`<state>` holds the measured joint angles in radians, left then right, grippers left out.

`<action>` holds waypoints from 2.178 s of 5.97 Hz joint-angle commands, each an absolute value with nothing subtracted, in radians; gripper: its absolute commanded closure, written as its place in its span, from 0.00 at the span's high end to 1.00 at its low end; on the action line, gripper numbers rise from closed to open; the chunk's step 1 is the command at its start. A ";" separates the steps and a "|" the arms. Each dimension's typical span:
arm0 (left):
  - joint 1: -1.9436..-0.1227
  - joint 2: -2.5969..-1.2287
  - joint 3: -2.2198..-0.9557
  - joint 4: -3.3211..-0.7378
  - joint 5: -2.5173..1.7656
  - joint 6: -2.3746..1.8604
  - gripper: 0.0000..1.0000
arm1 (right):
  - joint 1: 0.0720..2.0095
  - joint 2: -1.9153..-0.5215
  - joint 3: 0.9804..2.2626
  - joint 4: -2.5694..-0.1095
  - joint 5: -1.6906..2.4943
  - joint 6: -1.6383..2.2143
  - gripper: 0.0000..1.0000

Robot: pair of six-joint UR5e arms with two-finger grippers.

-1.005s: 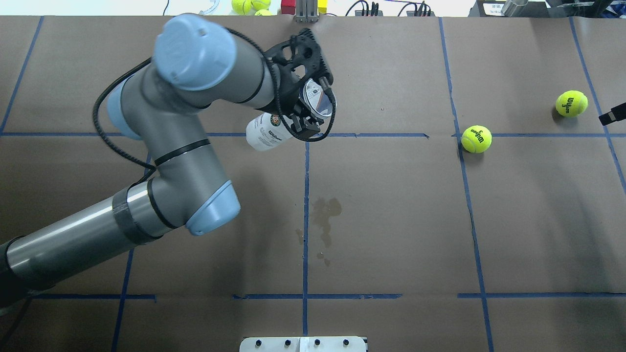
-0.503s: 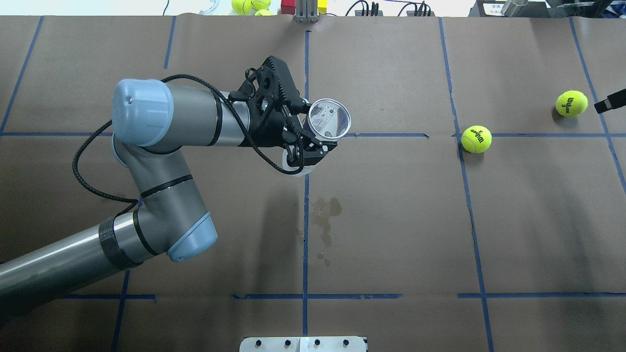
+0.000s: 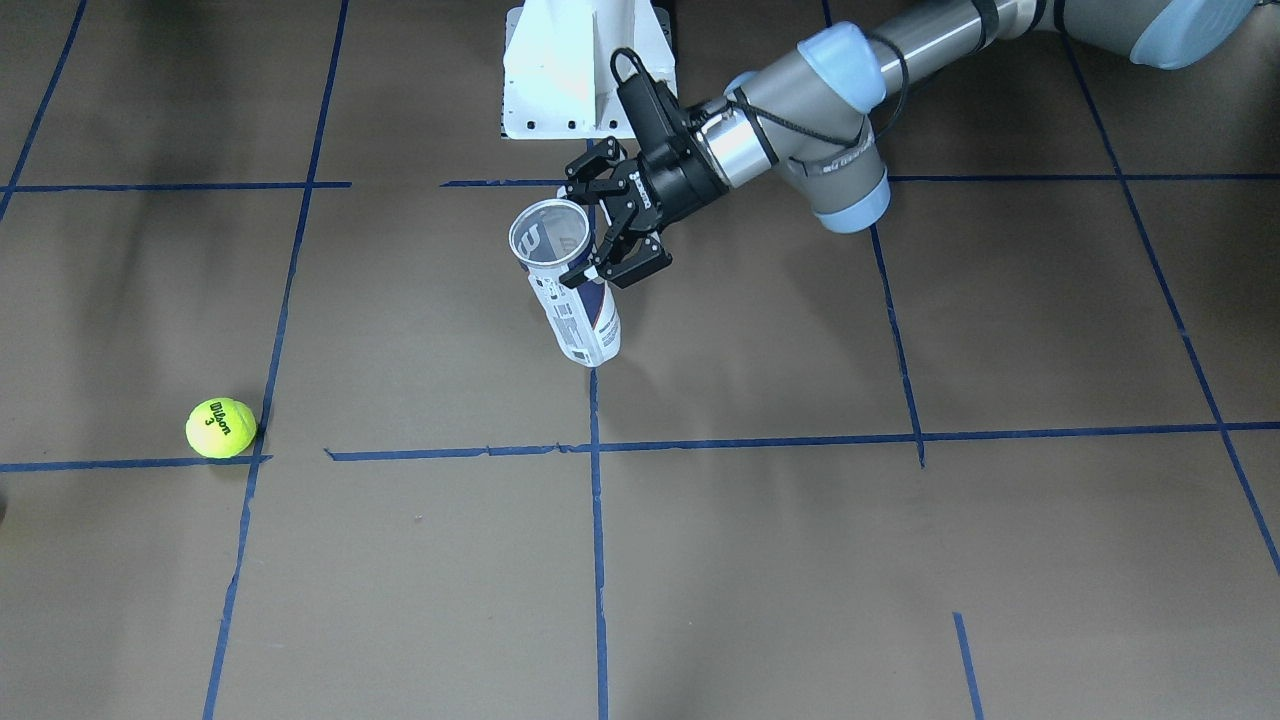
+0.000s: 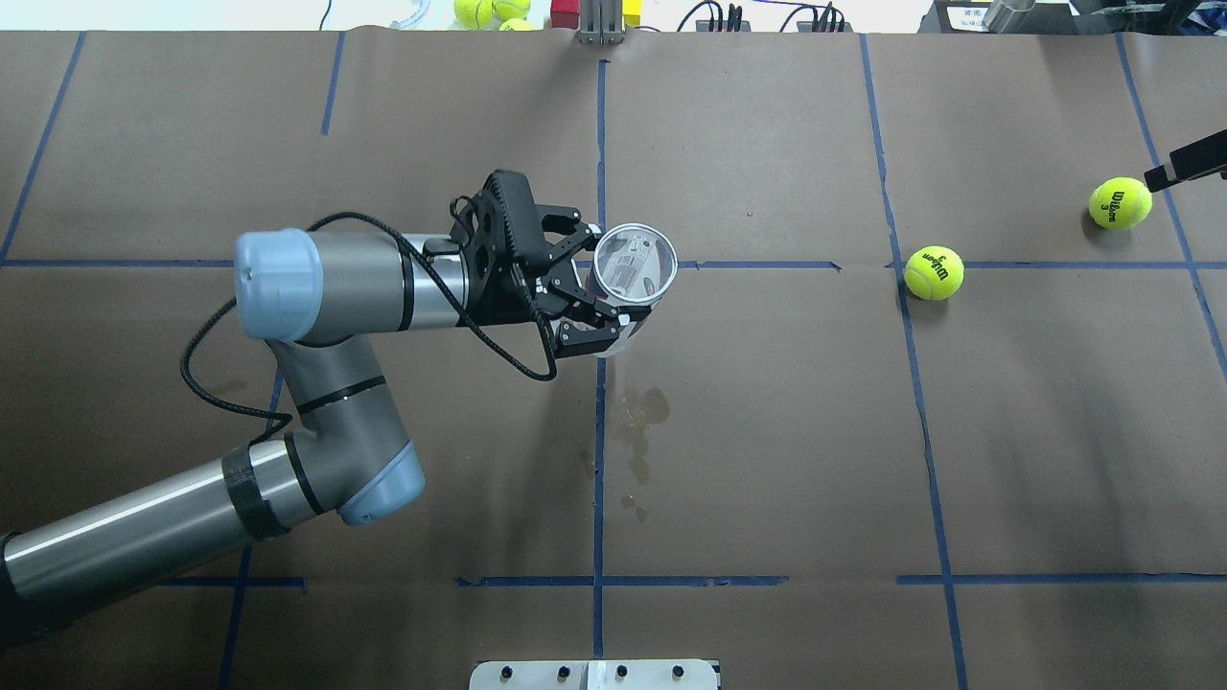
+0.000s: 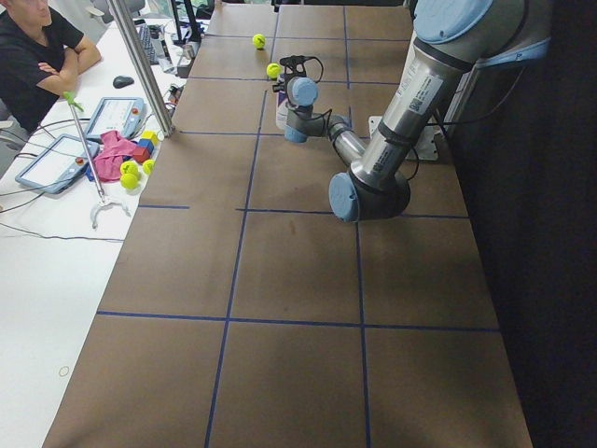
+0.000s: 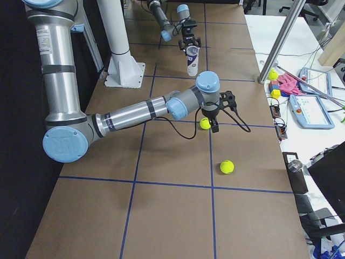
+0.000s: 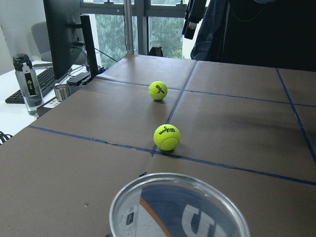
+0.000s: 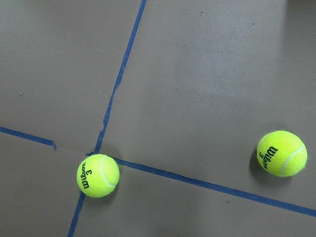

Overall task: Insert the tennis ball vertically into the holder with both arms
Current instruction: 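Lift the can with the left gripper and turn it upright, then hold the can with the left gripper while the right gripper reaches for a ball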

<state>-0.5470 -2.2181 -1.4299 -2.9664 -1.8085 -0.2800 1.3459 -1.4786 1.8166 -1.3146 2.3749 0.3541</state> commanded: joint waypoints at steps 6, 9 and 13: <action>-0.514 -2.151 -1.394 -3.068 -1.772 -0.407 0.75 | 1.171 -1.439 1.806 -1.316 2.195 0.531 1.00; -0.511 -2.151 -1.396 -3.068 -1.770 -0.411 0.75 | 1.108 -1.349 1.761 -1.315 2.142 0.639 1.00; -0.511 -2.148 -1.419 -3.068 -1.772 -0.414 0.88 | 1.054 -1.339 1.744 -1.315 2.111 0.676 1.00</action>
<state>-0.5108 -2.1489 -1.4180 -3.0680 -1.7717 -0.4141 1.0638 -1.3398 1.7523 -1.3146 2.1162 0.6755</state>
